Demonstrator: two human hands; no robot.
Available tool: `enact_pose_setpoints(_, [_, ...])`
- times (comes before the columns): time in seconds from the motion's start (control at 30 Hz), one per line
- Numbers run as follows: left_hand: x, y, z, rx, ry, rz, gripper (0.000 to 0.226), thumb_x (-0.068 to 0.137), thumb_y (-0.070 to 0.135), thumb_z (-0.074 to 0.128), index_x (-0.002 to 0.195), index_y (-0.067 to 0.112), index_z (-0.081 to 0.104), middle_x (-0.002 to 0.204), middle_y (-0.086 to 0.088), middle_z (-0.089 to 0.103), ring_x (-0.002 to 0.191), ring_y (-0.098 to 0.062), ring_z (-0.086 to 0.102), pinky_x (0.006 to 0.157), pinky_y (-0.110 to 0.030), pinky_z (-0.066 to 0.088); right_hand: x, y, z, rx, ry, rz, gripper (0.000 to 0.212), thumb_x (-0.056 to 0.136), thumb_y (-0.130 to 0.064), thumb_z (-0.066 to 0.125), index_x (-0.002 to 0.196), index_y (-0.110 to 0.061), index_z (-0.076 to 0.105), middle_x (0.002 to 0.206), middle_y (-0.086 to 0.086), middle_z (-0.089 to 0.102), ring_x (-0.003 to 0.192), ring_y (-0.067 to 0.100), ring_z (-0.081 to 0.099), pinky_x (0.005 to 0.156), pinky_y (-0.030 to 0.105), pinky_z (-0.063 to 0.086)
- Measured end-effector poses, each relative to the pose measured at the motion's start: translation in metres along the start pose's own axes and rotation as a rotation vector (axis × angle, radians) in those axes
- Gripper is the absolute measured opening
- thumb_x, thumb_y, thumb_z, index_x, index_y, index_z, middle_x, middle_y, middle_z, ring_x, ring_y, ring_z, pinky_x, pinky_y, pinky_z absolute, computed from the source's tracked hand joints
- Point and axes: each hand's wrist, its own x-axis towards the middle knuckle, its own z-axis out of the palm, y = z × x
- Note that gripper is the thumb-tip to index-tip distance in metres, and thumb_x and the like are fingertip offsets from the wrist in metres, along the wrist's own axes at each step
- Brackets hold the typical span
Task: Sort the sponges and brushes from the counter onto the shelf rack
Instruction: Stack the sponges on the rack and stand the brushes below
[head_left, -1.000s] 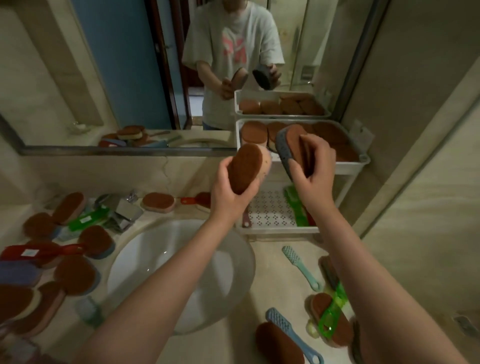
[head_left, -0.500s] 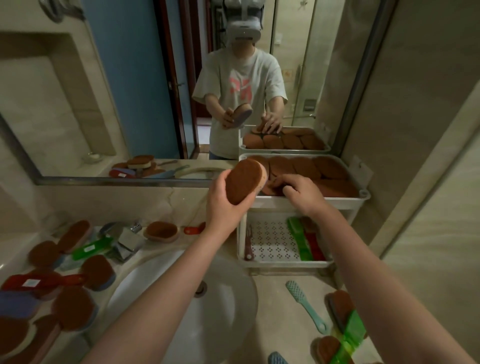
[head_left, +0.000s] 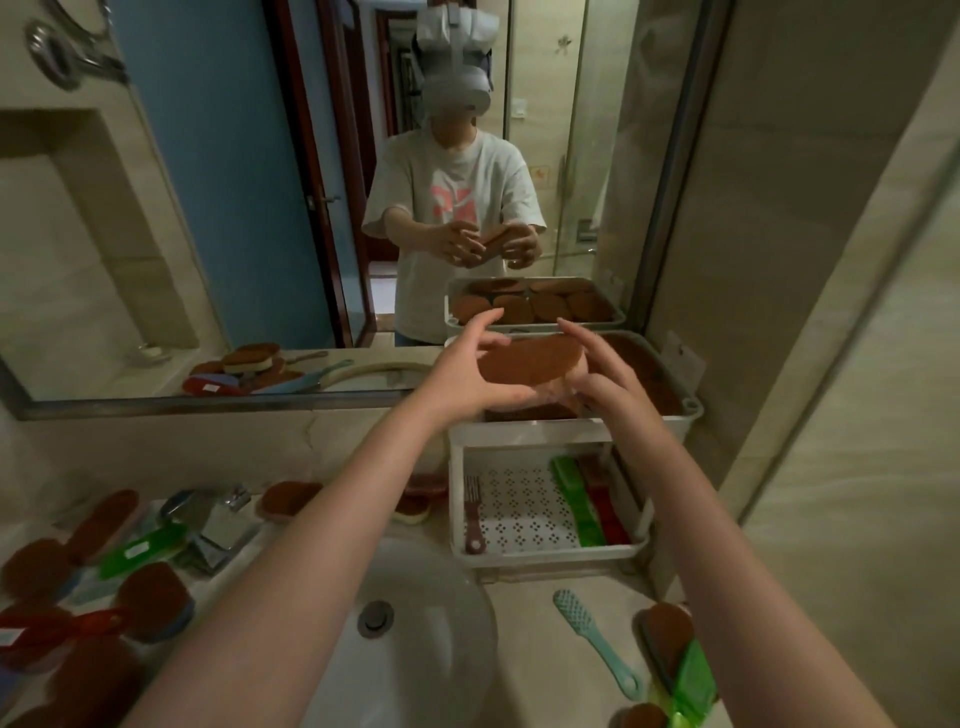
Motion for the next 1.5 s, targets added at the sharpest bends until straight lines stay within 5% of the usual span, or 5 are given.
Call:
enact_pose_setpoints(0.17, [0.02, 0.002, 0.012, -0.036, -0.036, 0.031, 0.103, 0.067, 0.015, 0.082, 0.147, 0.027, 0.017, 0.142, -0.001, 0.041, 0.128, -0.017, 0.045, 0.1, -0.031, 0.044, -0.005, 0.007, -0.026, -0.095, 0.031, -0.029, 0.045, 0.08, -0.025, 0.062, 0.125, -0.03, 0.056, 0.126, -0.006, 0.056, 0.117, 0.01, 0.055, 0.09, 0.026, 0.052])
enact_pose_setpoints(0.47, [0.032, -0.028, 0.055, 0.512, -0.1, 0.041, 0.072, 0.088, 0.043, 0.056, 0.147, 0.022, 0.022, 0.158, 0.001, 0.011, 0.146, -0.015, 0.001, 0.118, -0.043, 0.014, 0.009, 0.026, -0.061, -0.425, 0.674, 0.06, 0.04, 0.08, -0.032, 0.073, 0.113, -0.021, 0.052, 0.111, -0.003, 0.06, 0.1, 0.013, 0.058, 0.081, 0.024, 0.048])
enact_pose_setpoints(1.03, [0.056, -0.034, 0.061, 0.535, -0.236, 0.081, 0.035, 0.089, 0.035, 0.054, 0.125, 0.031, 0.055, 0.158, 0.005, 0.01, 0.146, -0.013, -0.008, 0.117, -0.049, 0.001, 0.06, 0.051, -0.082, -0.917, 0.469, 0.37, 0.051, 0.089, -0.037, 0.059, 0.133, -0.019, 0.042, 0.135, 0.007, 0.049, 0.121, 0.028, 0.05, 0.095, 0.039, 0.044])
enact_pose_setpoints(1.23, [0.042, -0.028, 0.061, 0.427, 0.08, 0.27, 0.036, 0.085, 0.034, 0.061, 0.115, 0.016, 0.062, 0.145, -0.004, 0.04, 0.141, -0.02, 0.022, 0.115, -0.044, 0.019, 0.031, 0.052, -0.066, -0.968, 0.562, 0.129, 0.05, 0.088, -0.032, 0.058, 0.133, -0.013, 0.046, 0.133, 0.013, 0.05, 0.121, 0.031, 0.048, 0.096, 0.041, 0.045])
enact_pose_setpoints(1.5, [-0.015, -0.039, 0.081, 0.273, 0.381, 0.486, 0.018, 0.079, 0.021, 0.056, 0.079, 0.004, 0.059, 0.087, -0.007, 0.051, 0.082, -0.015, 0.049, 0.072, -0.022, 0.041, -0.026, 0.061, -0.008, -0.969, 0.703, -0.333, 0.022, 0.079, -0.02, 0.06, 0.096, -0.006, 0.06, 0.095, 0.012, 0.057, 0.088, 0.023, 0.05, 0.076, 0.026, 0.033])
